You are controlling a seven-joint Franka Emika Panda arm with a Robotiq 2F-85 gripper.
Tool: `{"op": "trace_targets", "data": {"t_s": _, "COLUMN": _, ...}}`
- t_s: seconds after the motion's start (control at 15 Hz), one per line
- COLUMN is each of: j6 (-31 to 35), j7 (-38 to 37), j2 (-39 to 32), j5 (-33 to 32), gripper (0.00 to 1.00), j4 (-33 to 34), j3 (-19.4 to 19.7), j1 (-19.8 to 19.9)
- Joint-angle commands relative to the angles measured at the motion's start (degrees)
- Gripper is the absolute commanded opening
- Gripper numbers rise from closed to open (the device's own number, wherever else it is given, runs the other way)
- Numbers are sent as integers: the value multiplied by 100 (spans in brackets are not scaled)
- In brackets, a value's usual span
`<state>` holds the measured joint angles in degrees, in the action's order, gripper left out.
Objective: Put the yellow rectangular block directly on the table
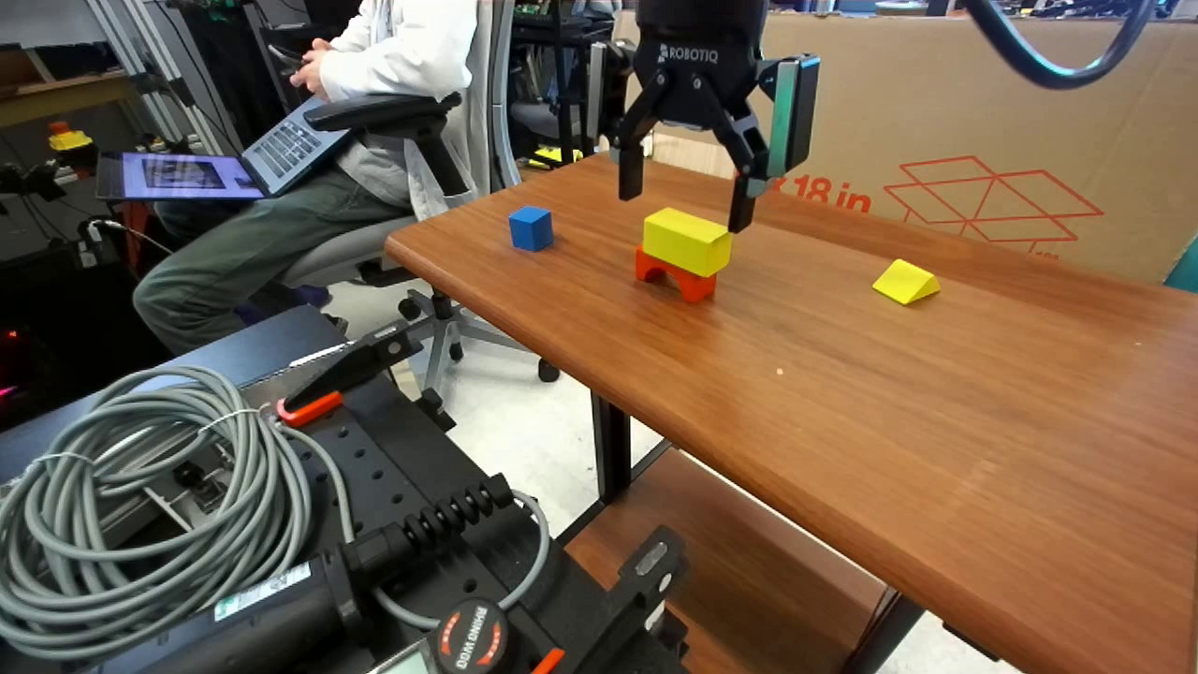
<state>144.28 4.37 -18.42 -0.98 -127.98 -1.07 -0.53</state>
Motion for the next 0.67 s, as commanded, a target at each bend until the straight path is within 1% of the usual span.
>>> {"op": "trace_targets", "data": {"t_s": 0.0, "j6": 241, "j7": -171, "j2": -185, "j5": -266, "gripper": 100, "j4": 42, "j3": 96, "j1": -83}}
{"op": "trace_targets", "data": {"t_s": 0.2, "j6": 274, "j7": -191, "j2": -273, "j5": -331, "gripper": 100, "j4": 63, "j3": 116, "j1": -80}}
{"op": "trace_targets", "data": {"t_s": 0.27, "j6": 296, "j7": -211, "j2": -294, "j5": -359, "gripper": 97, "j4": 61, "j3": 127, "j1": -89}}
{"op": "trace_targets", "data": {"t_s": 0.33, "j6": 283, "j7": -214, "j2": -298, "j5": -383, "gripper": 74, "j4": 61, "j3": 130, "j1": -89}}
{"op": "trace_targets", "data": {"t_s": 0.4, "j6": 272, "j7": -227, "j2": -290, "j5": -368, "gripper": 72, "j4": 63, "j3": 122, "j1": -81}}
{"op": "trace_targets", "data": {"t_s": 0.47, "j6": 260, "j7": -215, "j2": -282, "j5": -328, "gripper": 68, "j4": 68, "j3": 106, "j1": -66}}
{"op": "trace_targets", "data": {"t_s": 0.6, "j6": 215, "j7": -222, "j2": -247, "j5": -276, "gripper": 51, "j4": 77, "j3": 89, "j1": -51}}
